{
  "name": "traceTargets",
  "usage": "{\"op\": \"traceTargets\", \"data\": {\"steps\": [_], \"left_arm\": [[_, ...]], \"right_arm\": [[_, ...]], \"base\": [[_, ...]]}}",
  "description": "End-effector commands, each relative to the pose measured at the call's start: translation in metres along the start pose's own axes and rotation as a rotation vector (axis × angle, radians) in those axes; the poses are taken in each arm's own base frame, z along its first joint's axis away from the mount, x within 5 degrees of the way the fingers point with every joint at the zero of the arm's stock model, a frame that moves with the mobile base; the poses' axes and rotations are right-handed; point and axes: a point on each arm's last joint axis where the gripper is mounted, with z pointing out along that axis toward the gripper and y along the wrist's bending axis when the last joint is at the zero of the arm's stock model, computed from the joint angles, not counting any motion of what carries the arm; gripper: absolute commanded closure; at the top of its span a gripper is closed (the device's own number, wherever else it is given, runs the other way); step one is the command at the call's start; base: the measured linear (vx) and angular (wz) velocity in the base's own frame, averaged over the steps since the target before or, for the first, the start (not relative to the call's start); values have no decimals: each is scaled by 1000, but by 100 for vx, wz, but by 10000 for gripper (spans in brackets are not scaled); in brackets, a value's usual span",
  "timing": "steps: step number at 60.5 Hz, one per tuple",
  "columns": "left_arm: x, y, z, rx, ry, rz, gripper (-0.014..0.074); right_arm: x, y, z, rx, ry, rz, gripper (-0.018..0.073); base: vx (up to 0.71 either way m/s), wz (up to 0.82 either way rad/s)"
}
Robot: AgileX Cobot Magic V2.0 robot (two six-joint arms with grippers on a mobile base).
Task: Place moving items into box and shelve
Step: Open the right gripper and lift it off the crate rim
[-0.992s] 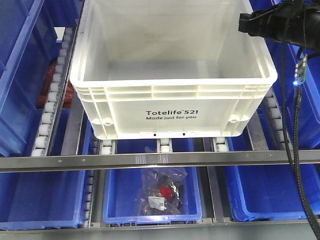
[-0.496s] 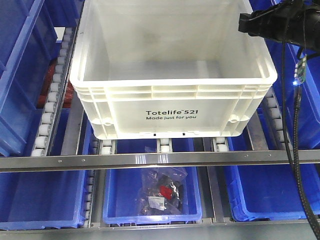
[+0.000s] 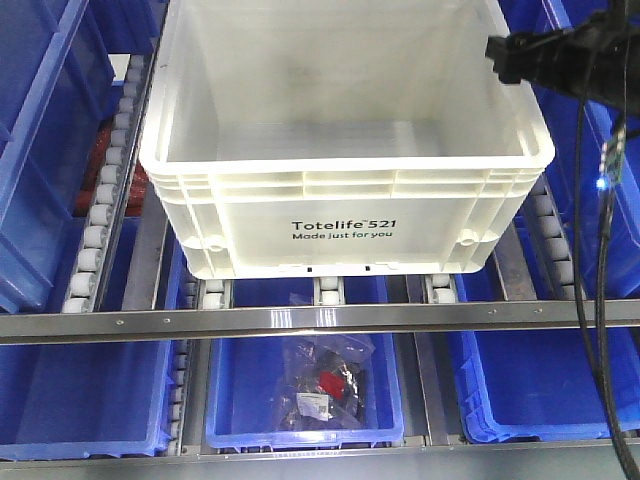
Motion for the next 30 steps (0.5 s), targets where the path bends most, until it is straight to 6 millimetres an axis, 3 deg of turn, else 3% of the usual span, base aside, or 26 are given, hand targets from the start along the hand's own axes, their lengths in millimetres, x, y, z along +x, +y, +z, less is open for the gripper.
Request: {"op": "traceTargets", "data": {"steps": [1,20,30], "left_arm": [[-1,0,0,-3,-69,-12,603],[-1,0,0,-3,-69,-12,603],[-1,0,0,-3,-69,-12,603]], "right_arm": [[-17,-2,-26,53,-89,6,-158],[-31,-8,-93,188,-254,-11,-140],[-22,-5,-134,187,-316,-24,-115]], "base": [[0,0],[0,0],[0,0]]}}
